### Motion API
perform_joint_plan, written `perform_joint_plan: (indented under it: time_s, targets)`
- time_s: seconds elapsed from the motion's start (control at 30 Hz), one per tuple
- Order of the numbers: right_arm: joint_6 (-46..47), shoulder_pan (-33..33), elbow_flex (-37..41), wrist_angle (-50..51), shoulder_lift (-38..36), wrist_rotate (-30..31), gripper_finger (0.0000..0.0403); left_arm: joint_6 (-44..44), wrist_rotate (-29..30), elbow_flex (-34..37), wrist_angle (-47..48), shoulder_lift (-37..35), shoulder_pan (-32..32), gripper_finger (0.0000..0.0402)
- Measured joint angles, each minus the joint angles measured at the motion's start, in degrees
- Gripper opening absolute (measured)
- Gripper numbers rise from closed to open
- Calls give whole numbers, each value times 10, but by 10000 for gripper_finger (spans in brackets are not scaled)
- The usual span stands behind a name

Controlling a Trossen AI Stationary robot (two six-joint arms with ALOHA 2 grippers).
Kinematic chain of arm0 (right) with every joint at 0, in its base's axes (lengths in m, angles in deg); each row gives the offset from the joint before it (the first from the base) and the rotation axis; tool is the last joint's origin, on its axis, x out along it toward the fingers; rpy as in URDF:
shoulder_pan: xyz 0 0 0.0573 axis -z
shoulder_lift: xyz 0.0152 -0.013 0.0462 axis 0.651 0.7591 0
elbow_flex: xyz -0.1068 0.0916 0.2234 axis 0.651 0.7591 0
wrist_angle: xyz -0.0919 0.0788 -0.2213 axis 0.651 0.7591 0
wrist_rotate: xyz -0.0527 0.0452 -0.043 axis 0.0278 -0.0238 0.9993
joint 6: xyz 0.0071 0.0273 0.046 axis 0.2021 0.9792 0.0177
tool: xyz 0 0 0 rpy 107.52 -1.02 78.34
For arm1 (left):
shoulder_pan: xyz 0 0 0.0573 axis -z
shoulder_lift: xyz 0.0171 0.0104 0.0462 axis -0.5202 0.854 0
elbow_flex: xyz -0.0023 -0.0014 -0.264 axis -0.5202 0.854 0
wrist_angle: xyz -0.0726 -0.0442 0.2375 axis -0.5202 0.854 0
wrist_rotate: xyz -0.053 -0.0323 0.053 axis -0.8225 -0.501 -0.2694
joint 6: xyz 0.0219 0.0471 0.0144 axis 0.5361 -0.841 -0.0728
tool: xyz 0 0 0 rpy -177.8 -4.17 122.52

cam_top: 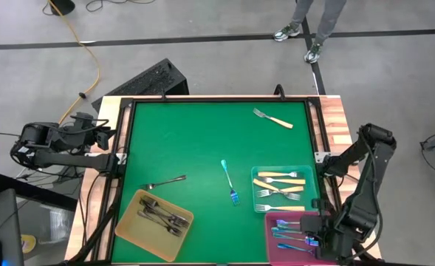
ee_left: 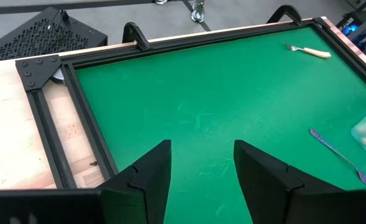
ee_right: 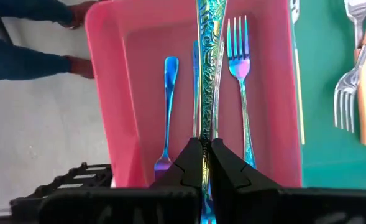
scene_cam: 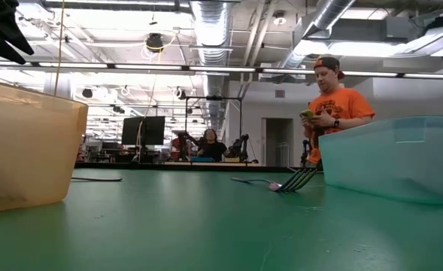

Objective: Sort silverware by color (type)
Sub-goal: Put the purple fork into the pink bin

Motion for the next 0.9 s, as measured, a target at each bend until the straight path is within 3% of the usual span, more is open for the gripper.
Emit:
perform_joint_plan:
  time_s: [0.3, 0.73, 0.9]
  targets:
    - [-2, -2, 95, -100, 0, -46, 30, 0, 0, 0, 0, 0, 0, 158]
    - [-5, -2, 197, -251, 0, -53, 30, 0, 0, 0, 0, 0, 0, 158]
    - [-23, -1, 209, -259, 0, -57, 30, 0, 0, 0, 0, 0, 0, 158]
